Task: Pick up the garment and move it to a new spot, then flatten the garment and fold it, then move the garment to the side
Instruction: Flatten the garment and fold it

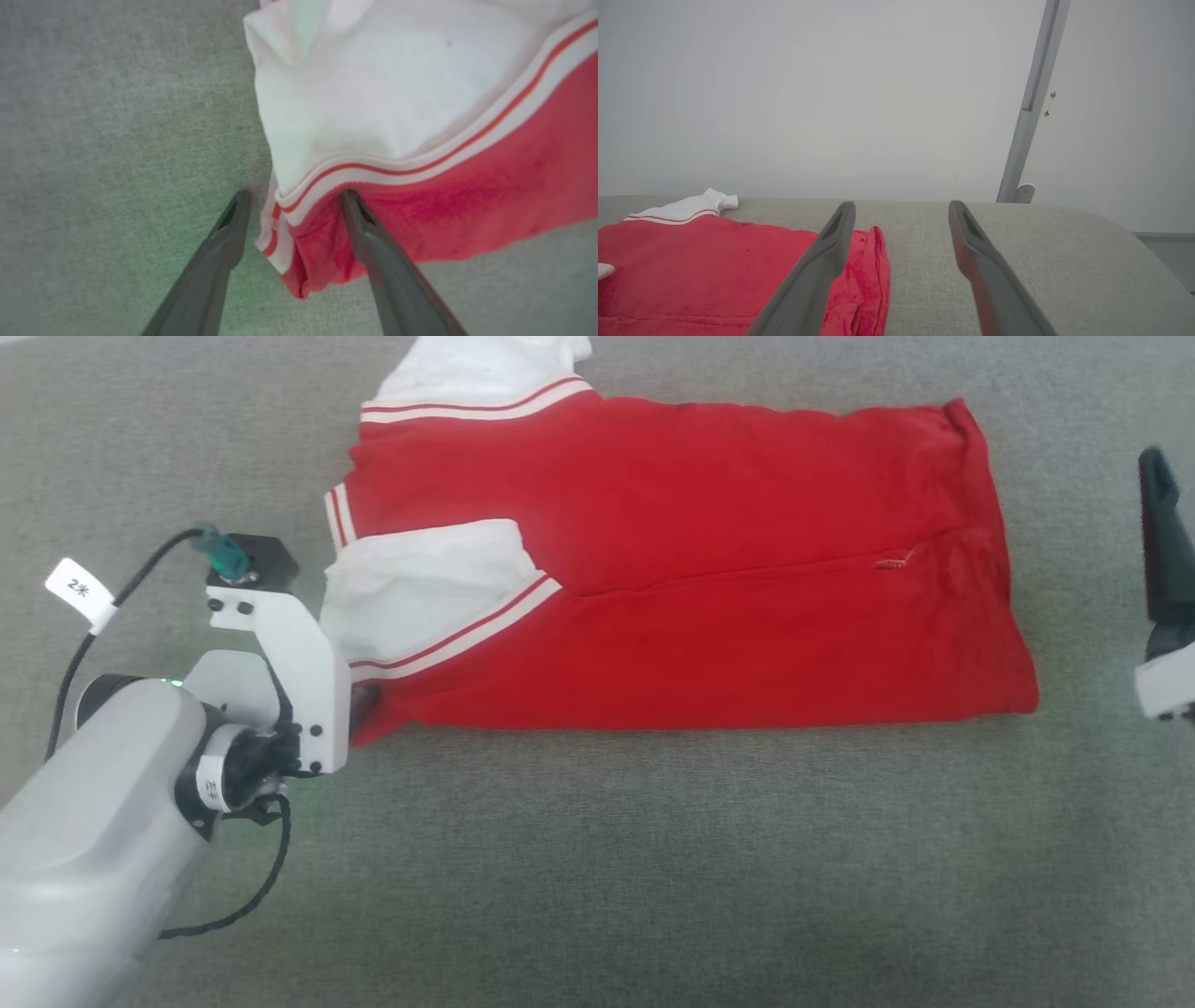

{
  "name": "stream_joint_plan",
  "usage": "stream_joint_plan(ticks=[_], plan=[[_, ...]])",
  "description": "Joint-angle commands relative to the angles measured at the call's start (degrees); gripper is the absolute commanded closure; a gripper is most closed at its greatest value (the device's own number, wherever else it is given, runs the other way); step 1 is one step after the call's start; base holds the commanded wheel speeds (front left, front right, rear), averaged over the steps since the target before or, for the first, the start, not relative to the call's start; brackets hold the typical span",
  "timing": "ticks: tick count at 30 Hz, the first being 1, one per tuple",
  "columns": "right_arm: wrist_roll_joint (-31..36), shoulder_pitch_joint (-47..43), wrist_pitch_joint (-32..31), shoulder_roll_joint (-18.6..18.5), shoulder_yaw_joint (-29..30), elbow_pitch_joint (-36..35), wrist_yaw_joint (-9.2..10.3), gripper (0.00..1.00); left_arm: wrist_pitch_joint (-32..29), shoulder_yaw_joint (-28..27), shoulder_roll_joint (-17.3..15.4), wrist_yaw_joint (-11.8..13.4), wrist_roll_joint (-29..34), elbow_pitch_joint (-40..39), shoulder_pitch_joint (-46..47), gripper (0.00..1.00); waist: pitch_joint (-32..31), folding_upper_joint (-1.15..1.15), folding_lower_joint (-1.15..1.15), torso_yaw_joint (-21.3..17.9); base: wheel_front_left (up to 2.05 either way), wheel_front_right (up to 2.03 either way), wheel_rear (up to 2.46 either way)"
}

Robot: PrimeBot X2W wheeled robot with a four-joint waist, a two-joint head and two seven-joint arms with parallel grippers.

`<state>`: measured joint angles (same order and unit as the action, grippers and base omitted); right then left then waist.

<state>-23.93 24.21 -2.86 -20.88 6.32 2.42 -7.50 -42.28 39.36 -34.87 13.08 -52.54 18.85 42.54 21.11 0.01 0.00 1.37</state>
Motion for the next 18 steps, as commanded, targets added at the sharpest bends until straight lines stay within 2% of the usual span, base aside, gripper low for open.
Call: stream_joint_plan(ticks=[1,2,3,9,15,16,18], plan=[[0.5,-1.0,-0.9,1.1,0.6,-0.8,0.02,0.00,-0.7,0.5,1.1,0.5,-0.8,2.1,-1.9,0.00,0.5,-0.01,0.00,-0.7,0.00,0.00,0.00],[0.7,-1.5,-1.4,1.5,0.8,-1.5,0.01,0.00,-1.1,0.5,1.5,0.3,-1.5,2.7,-2.1,0.24,0.5,-0.01,0.00,-0.9,0.00,0.00,0.00],[0.8,-1.9,-2.3,2.0,1.0,-1.9,0.02,0.00,-1.6,0.7,2.0,0.0,-2.1,3.4,-2.4,1.00,0.6,-0.01,0.00,-1.1,0.00,0.00,0.00],[-1.6,-5.0,-12.0,3.2,-0.5,-3.6,0.02,0.00,-2.0,1.8,3.0,-1.5,-2.2,4.7,-2.0,1.00,0.2,-0.01,0.00,-0.9,0.00,0.00,0.00],[-4.0,-7.7,-25.2,2.5,-1.7,-2.6,0.02,0.00,-1.2,2.5,4.6,-2.9,-1.6,4.3,-0.4,1.00,0.2,-0.01,0.00,1.1,0.00,0.00,0.00],[-4.3,-8.4,-29.2,2.5,-1.3,-2.1,0.02,0.00,-0.9,3.1,5.2,-3.5,-1.2,4.3,0.0,1.00,0.3,-0.01,0.00,1.8,0.00,0.00,0.00],[-4.1,-8.5,-32.1,2.3,-1.0,-2.4,0.01,0.00,-0.6,3.5,5.9,-4.1,-1.0,4.2,0.5,1.00,0.4,-0.01,0.00,2.6,0.00,0.00,0.00]])
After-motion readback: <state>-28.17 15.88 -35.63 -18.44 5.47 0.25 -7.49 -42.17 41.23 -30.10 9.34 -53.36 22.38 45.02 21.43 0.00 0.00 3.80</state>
